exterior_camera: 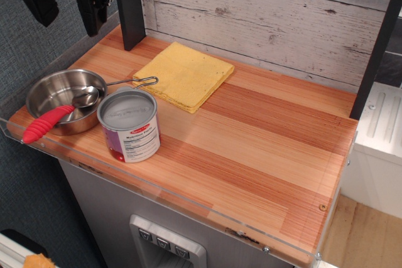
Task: Move the can to the top right of the table
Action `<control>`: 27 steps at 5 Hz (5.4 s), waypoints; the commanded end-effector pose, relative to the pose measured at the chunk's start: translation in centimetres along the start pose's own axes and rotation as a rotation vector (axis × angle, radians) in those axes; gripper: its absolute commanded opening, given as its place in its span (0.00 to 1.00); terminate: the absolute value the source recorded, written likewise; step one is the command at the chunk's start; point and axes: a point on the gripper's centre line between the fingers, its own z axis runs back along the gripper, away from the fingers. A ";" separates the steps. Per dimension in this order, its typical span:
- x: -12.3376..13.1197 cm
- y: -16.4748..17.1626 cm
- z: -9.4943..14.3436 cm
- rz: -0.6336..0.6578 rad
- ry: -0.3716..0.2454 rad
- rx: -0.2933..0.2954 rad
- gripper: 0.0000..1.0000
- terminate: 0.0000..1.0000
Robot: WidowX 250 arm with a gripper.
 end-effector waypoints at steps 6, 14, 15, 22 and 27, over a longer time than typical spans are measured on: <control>-2.9 3.2 -2.4 -1.086 -0.001 0.028 1.00 0.00; -4.2 -4.2 -7.7 -1.358 0.139 -0.084 1.00 0.00; -4.3 -6.0 -7.4 -1.359 0.127 -0.076 1.00 0.00; 1.5 -17.8 -7.0 -1.209 0.020 -0.198 1.00 0.00; 3.1 -22.9 -6.7 -1.217 -0.008 -0.251 1.00 0.00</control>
